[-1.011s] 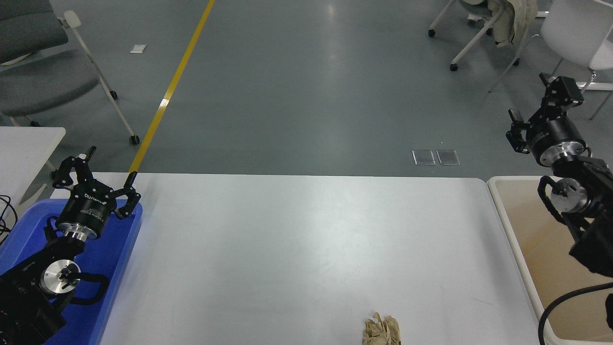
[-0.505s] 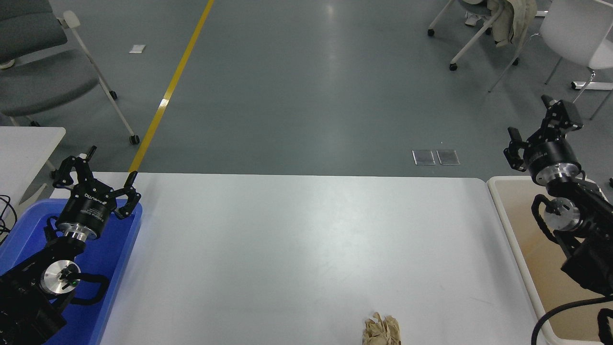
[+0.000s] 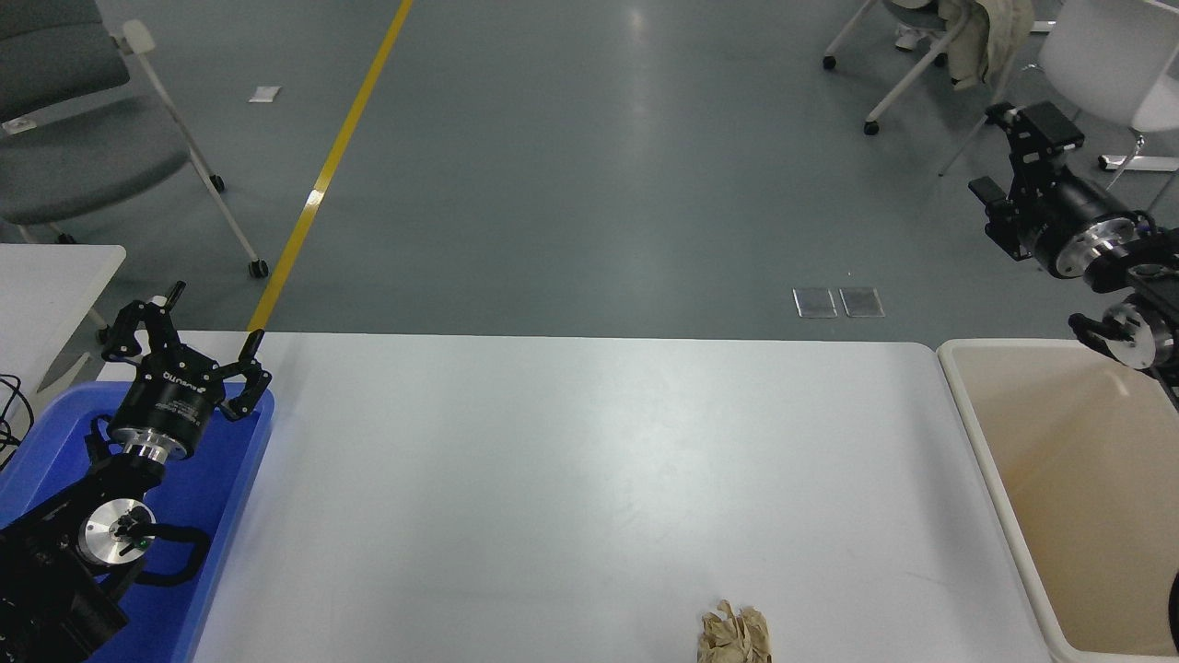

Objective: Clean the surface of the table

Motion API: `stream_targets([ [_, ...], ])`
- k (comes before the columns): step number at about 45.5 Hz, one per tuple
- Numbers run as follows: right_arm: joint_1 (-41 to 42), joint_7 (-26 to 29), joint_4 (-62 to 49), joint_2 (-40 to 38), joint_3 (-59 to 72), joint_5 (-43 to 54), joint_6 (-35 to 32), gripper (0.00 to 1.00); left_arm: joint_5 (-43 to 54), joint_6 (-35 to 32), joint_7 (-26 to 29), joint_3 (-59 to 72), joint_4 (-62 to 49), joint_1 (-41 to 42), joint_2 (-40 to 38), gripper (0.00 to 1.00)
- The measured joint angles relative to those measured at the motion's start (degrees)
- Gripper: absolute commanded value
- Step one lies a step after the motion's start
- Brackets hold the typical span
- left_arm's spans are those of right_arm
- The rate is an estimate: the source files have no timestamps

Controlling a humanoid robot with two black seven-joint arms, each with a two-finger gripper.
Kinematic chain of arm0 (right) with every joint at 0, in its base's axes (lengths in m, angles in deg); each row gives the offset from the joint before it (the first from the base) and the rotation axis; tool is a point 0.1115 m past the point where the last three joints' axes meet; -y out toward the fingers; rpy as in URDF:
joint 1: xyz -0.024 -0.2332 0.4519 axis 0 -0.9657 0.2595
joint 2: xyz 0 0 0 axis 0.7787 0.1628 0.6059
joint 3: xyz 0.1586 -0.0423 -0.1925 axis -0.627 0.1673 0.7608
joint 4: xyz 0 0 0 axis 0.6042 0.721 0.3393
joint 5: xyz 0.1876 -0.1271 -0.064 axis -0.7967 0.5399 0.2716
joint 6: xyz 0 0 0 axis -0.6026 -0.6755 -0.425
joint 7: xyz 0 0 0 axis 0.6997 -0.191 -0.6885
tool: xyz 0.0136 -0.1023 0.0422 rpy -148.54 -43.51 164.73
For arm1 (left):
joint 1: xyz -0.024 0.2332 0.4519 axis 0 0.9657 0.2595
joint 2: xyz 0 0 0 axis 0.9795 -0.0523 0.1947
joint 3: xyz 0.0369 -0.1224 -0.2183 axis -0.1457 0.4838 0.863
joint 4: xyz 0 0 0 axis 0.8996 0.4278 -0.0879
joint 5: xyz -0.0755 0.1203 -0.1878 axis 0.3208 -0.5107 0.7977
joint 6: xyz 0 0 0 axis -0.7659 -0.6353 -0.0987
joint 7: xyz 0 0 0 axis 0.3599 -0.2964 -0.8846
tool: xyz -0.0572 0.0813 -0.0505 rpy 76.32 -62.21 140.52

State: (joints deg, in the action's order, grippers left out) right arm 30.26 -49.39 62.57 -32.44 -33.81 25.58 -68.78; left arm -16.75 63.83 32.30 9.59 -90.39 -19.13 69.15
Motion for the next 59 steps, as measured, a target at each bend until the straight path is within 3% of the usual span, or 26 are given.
stream_targets([
  [12,7.32,-0.01,0.73,0.17,12.67,8.81,-7.64,0.99,0.00,0.00,0.00,0.00,-0.01,0.00,0.01,1.00],
  [26,16.40,-0.22,3.15,5.52,25.02,23.35,-15.82,1.00,0.00,0.00,0.00,0.00,0.00,0.00,0.05,1.00],
  [42,25.53,-0.49,13.88,16.65,42.82,28.14,-18.07,1.00,0.00,0.01,0.00,0.00,-0.01,0.00,0.04,1.00],
  [59,27.49,-0.55,24.95,24.10,54.14,32.03,-18.46,1.00,0.00,0.06,0.00,-0.01,-0.01,0.00,0.03,1.00],
])
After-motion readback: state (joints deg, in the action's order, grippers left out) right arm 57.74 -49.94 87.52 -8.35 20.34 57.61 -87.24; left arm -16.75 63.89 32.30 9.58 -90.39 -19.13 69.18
